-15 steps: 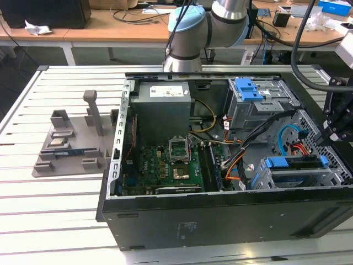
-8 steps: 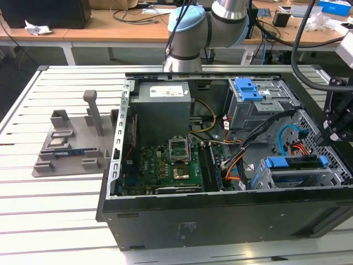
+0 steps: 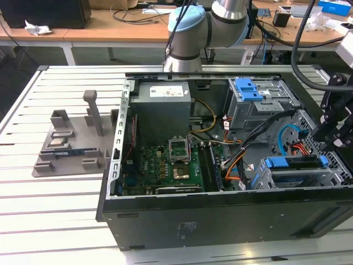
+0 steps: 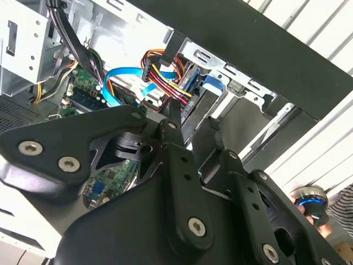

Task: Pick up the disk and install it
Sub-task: 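Insert the second disk wire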

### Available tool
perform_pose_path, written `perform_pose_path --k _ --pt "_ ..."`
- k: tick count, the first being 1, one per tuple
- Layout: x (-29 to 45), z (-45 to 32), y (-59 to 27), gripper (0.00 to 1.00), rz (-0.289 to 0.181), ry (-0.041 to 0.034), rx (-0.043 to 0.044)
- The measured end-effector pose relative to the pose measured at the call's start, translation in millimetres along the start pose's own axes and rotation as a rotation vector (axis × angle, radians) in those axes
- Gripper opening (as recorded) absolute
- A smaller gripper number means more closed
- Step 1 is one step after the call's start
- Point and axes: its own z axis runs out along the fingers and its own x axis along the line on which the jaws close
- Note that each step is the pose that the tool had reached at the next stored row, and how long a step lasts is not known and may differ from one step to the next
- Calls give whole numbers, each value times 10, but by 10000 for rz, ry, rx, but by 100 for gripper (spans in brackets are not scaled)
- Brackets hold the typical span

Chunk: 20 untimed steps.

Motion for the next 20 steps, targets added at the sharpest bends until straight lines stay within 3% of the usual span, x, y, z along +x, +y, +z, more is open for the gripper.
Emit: perform_pose_path --k 7,12,16,20 --pt "-63 5 1 36 -4 -1 0" --pt "-190 14 6 36 -17 1 -1" --pt "-257 25 64 36 -20 2 -1" --pt "-273 30 98 36 -21 0 -1"
